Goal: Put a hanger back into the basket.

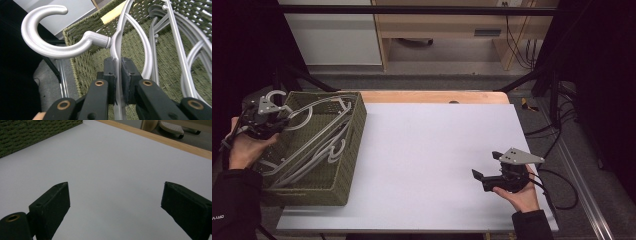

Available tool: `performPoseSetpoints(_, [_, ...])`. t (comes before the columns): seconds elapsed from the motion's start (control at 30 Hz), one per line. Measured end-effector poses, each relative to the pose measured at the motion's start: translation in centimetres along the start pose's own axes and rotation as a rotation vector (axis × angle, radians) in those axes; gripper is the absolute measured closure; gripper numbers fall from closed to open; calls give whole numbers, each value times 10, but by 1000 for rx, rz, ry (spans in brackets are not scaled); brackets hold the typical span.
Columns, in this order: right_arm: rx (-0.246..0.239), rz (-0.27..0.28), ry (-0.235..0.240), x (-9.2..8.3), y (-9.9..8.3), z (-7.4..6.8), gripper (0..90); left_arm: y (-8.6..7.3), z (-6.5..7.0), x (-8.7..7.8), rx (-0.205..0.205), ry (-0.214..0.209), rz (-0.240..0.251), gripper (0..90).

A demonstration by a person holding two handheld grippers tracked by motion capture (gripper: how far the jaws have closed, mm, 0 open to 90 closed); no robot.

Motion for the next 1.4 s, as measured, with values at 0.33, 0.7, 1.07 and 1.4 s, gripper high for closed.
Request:
performPoseSetpoints(0.33, [2, -1, 3, 1, 0, -1, 87, -17, 7, 16, 37, 38, -29, 830])
performPoseSetpoints(0.7, [2, -1, 0, 1, 0, 0, 87, -44, 8, 25, 6, 51, -80, 829])
performPoseSetpoints(1.07, [-2, 6, 3, -1, 1, -1, 87, -40, 19, 11, -40, 54, -16, 826])
performPoseSetpoints(1.4, [-4, 17, 4, -4, 2, -2, 87, -29, 46, -21, -133, -67, 75, 795])
Point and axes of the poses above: each handheld gripper's, and its own axes: x roughly forward along the jaws, y roughly out of its top, z roughly to its right, the point moved 4 cm from there along x, roughly forward along the jaws, and after that the axes turned 15 degrees about y, right-handed, at the moved point
